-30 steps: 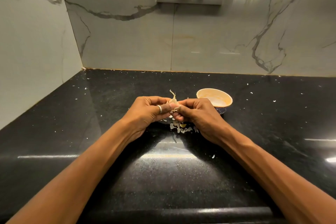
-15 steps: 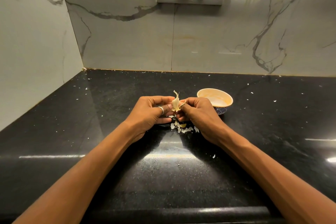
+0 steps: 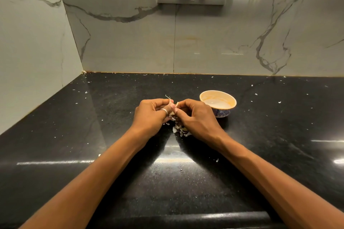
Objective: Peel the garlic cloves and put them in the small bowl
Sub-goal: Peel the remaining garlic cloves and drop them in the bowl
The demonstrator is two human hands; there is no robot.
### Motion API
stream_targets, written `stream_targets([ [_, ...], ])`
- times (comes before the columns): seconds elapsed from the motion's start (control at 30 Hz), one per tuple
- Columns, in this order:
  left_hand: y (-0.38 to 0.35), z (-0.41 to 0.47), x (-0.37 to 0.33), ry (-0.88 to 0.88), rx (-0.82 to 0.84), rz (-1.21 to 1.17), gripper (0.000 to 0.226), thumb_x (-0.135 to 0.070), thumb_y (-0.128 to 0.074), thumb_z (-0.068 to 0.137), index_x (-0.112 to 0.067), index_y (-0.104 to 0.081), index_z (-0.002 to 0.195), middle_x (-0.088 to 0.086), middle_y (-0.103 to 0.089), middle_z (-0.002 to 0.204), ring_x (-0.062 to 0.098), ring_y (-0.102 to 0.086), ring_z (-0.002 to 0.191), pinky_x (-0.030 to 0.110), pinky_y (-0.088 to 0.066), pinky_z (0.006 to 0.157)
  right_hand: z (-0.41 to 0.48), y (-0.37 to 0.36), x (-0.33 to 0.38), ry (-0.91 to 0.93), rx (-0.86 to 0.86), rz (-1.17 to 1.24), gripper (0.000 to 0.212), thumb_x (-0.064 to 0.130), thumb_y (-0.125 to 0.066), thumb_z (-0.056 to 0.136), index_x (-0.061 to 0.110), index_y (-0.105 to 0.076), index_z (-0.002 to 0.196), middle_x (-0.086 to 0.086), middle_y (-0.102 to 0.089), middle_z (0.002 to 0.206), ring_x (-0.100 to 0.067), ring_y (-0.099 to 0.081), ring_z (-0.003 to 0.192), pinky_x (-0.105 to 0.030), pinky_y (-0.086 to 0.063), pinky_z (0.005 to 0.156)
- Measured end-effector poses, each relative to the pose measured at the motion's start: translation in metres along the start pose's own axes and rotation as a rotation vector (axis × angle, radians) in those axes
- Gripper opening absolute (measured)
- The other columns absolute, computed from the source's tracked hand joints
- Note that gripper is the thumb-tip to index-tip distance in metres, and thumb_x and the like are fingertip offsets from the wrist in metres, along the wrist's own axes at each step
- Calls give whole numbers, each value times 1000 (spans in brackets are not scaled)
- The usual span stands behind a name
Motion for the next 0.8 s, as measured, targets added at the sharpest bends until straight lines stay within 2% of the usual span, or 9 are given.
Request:
stream_targets([
  [0.07,0,0,0,19,21,-27,11,-11,-68,94,-18,-76,97,8,-78,94,19,-74,96,36,-59,89,1,-1,0,-13,28,27,17,32,-65,97,18,-74,101,5,-75,83,-7,-71,77,-36,-61,77],
  [0.13,-1,-1,-3,39,37,-76,11,-7,-64,96,-10,-73,100,8,-77,94,17,-74,94,31,-60,85,2,0,-1,-19,38,22,18,33,-65,98,18,-73,101,6,-74,83,-5,-70,75,-32,-61,75],
  [0.23,-1,-3,-9,62,53,-137,11,-3,-60,97,-7,-70,101,5,-75,89,11,-73,86,27,-61,81,2,1,0,-2,41,-30,22,38,-64,98,19,-73,98,9,-72,79,-1,-66,71,-23,-55,68],
  [0.33,-2,-4,-10,77,67,-152,10,-5,-62,97,-6,-71,102,6,-75,89,10,-72,84,29,-61,83,0,1,1,35,69,-93,23,38,-60,100,19,-73,96,9,-72,79,-2,-65,71,-25,-54,66],
  [0.47,-2,-3,-8,64,46,-175,7,-7,-66,94,-8,-71,99,8,-76,89,12,-73,83,27,-61,80,-1,2,4,66,89,-159,24,28,-54,103,15,-72,93,2,-71,79,-12,-65,73,-38,-55,70],
  [0.57,-3,-4,-6,42,50,-149,7,-11,-67,94,-12,-73,99,5,-78,89,12,-74,86,26,-60,79,-1,2,6,67,87,-163,23,26,-53,102,16,-72,93,4,-70,77,-9,-63,69,-32,-53,66],
  [0.67,-5,-2,-1,-13,24,-35,9,-17,-68,95,-22,-76,95,3,-78,91,17,-74,93,35,-58,88,-2,0,6,68,42,-173,22,30,-57,100,21,-72,87,9,-69,73,-2,-61,65,-23,-49,62],
  [0.73,-5,-1,0,-17,15,-10,12,-17,-68,95,-25,-76,92,2,-79,91,19,-75,95,38,-57,92,-2,0,6,69,37,-178,21,31,-58,99,21,-72,87,10,-69,73,-2,-62,64,-24,-51,62],
  [0.8,-5,-1,-1,4,16,-36,9,-16,-70,93,-23,-76,94,2,-79,91,18,-75,95,35,-58,89,-2,0,6,70,42,-185,20,30,-59,98,19,-72,89,8,-71,75,-5,-63,66,-31,-55,64],
])
Point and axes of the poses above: each hand's wrist, its own z-axis towards the middle knuckle, its own y-axis out of the back of the hand, x = y × z, the point moved 1 cm from there along z, towards the middle knuckle
